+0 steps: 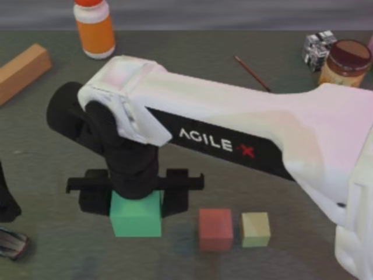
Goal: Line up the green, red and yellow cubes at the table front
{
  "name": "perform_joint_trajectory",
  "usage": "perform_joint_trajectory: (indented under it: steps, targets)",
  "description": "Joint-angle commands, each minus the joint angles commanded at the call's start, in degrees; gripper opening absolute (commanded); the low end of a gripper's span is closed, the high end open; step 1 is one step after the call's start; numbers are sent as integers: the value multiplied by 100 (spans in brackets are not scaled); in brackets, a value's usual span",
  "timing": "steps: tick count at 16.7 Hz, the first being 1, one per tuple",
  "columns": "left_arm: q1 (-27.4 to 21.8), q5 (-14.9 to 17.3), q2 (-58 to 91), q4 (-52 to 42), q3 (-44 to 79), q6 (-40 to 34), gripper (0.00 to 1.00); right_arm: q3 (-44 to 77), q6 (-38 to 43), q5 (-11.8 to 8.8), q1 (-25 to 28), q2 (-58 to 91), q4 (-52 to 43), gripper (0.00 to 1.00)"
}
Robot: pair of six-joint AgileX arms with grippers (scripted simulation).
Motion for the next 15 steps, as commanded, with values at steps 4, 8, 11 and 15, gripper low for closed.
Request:
perform_joint_trajectory:
  steps: [4,8,11,15]
  targets:
    - [0,0,0,0,0,0,100,-215,-9,-3,-10,24,251,0]
    - [0,0,0,0,0,0,100,-820,10,2,0,206,1076,0]
    - [0,0,0,0,0,0,100,-1076,18,4,15,296,1372,0]
    - [0,0,0,0,0,0,100,-1076,18,4,15,296,1372,8]
